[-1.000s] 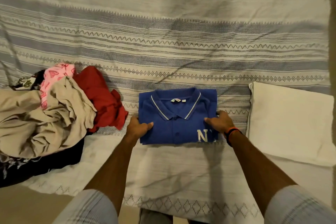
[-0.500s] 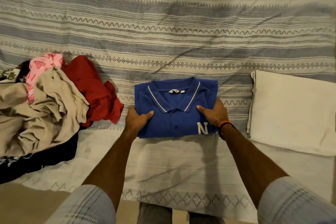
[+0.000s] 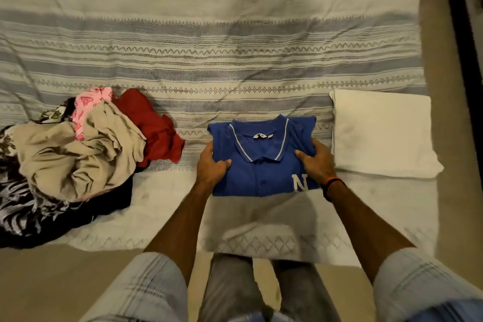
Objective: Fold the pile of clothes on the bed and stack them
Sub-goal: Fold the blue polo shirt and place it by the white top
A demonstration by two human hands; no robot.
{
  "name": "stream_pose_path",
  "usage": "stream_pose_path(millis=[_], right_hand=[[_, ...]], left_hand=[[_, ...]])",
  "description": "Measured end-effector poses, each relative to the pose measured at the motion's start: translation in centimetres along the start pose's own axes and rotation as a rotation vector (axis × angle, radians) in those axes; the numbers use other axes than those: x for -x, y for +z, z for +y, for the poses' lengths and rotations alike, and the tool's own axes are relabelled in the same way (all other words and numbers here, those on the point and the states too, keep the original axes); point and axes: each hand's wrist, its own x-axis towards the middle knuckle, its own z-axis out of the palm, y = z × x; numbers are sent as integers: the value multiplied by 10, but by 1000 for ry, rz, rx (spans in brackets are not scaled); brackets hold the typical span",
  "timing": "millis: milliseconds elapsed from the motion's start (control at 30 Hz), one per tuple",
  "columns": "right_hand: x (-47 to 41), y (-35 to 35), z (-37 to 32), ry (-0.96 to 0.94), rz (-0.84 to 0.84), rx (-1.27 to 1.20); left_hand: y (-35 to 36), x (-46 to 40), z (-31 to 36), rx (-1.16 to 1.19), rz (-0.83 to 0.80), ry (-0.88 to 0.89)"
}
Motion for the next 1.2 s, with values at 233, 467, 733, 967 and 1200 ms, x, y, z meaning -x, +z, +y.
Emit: stream_pose_path(millis=[233, 467, 733, 967, 1200], right_hand=[[43, -69, 45, -23, 47, -21], [76, -143, 125, 10, 52, -53], [104, -223, 200, 61, 96, -88], [96, -259, 241, 100, 149, -152], [83, -260, 268, 253, 126, 162]], left_hand=[[58, 64, -2, -15, -34, 20], [141, 131, -20, -30, -31, 58], [234, 184, -31, -63, -84, 47], [283, 178, -33, -77, -91, 74], [292, 167, -48, -333, -138, -180]])
